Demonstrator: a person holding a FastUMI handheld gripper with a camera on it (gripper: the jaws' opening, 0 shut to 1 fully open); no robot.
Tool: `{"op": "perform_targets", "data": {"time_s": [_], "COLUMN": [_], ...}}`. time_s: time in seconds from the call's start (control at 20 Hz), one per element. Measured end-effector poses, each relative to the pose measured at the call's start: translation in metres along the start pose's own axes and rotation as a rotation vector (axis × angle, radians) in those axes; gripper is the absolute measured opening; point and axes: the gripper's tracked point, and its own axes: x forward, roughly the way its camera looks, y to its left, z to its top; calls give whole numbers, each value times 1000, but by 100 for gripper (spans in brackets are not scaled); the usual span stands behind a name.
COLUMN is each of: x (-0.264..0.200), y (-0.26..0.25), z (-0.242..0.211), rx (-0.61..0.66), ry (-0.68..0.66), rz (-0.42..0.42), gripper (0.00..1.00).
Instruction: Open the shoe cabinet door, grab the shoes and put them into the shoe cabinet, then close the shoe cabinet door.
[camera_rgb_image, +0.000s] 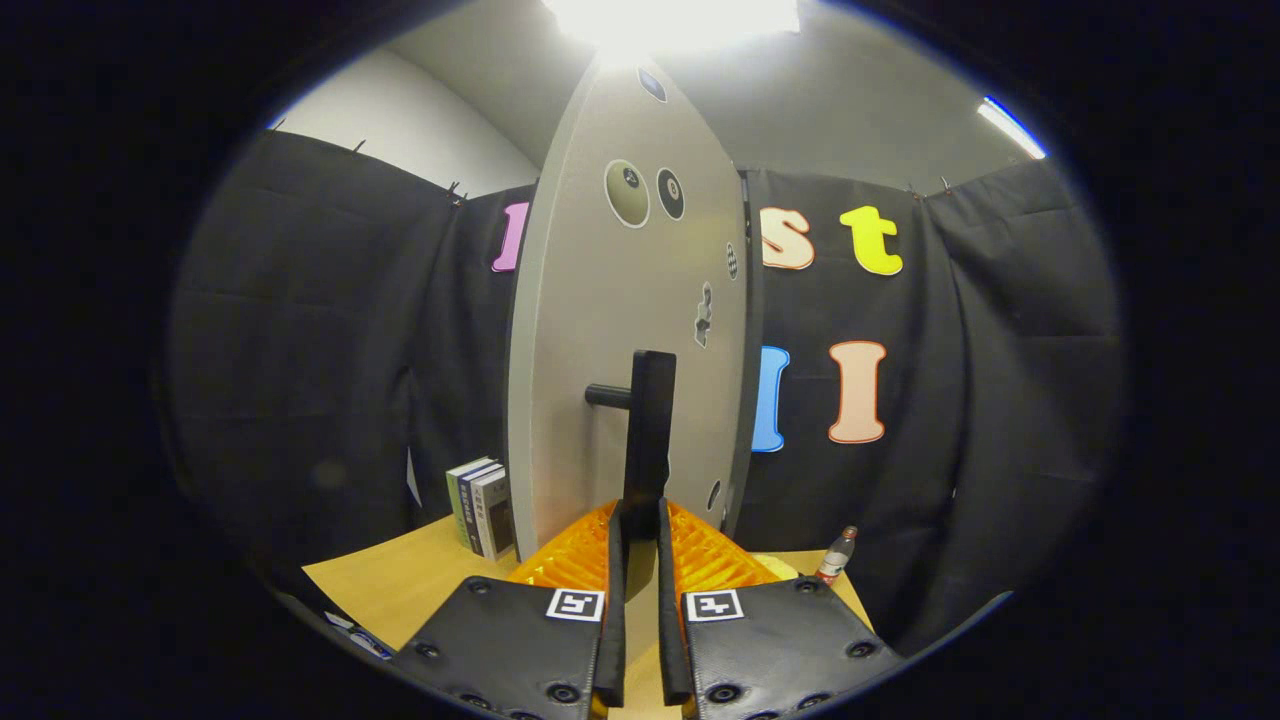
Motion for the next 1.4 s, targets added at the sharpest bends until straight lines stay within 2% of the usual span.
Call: {"op": "perform_targets", "data": {"time_s": [0.3,0.45,0.55,0.7,0.8,1.1,1.4], "x": [-8,-20,-28,-26,-28,-23,-4], "y": [-30,-56,-68,-57,-60,-61,-16], "z": [-4,-4,-5,-4,0,25,27], "rx": [37,37,78,163,156,0,-19], "ry": [8,11,10,-23,-45,-158,-200], "rz": [-177,-309,-382,-403,-421,-382,-229], "gripper": [15,8,14,22,31,96,99]}}
